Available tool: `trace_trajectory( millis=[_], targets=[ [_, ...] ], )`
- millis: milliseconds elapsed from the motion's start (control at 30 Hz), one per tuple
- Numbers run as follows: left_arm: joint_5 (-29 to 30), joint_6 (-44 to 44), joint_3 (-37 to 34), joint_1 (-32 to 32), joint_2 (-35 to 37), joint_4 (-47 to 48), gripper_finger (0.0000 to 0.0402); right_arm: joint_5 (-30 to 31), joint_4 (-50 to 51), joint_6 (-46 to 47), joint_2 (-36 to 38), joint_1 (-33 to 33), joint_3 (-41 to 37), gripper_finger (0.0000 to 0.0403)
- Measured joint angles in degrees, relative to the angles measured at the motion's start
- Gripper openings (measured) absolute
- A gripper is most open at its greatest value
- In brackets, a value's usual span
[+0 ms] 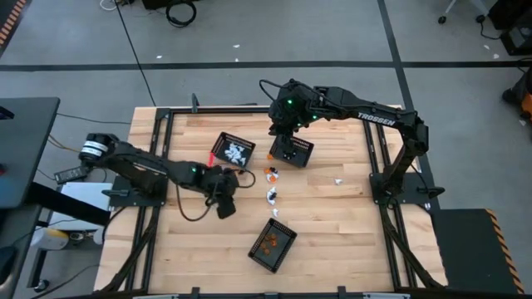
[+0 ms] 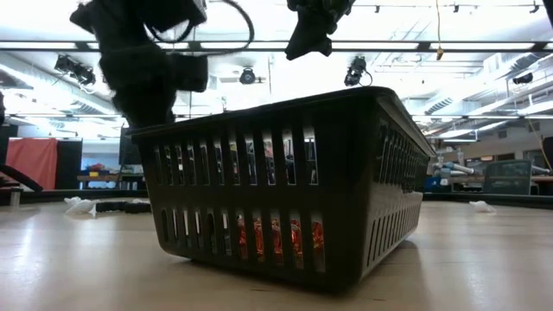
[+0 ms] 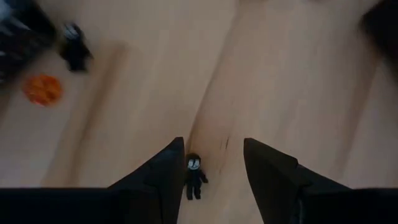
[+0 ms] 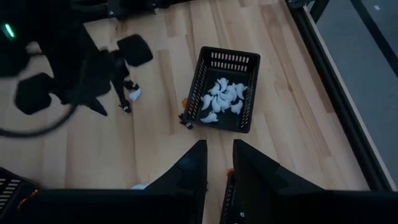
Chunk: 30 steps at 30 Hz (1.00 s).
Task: Sort Halloween decoration
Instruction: Put the black skeleton toy into the top right black basket
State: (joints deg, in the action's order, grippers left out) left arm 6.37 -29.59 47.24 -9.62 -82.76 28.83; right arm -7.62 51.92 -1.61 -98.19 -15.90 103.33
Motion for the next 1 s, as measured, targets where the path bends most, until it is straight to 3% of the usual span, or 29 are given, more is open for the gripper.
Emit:
trace_trajectory(
  millis=[233,433,833,1000],
  targets=[
    [0.2,0.36,-0.13,-1.35,-8.25,-0.27,0.0171,-0.13,0.45,0.11,0.02,0.02,0.0,0.0083],
    [0.51,-2.37,0.14,-1.55,-11.29,0.9,0.0166,-0.24,0.85,0.14,0.02,0.02,0.0,0.0083],
    [-0.03,-3.24,0.04,-1.45,-11.63,1.37,0.003,-0.22,0.83,0.07,0.02,0.02,0.0,0.0083],
    [-0.54,-7.16,0.04,-0.91,-11.57,1.3,0.0015,-0.18,0.81,0.05,0.02,0.02,0.0,0.0083]
  ],
)
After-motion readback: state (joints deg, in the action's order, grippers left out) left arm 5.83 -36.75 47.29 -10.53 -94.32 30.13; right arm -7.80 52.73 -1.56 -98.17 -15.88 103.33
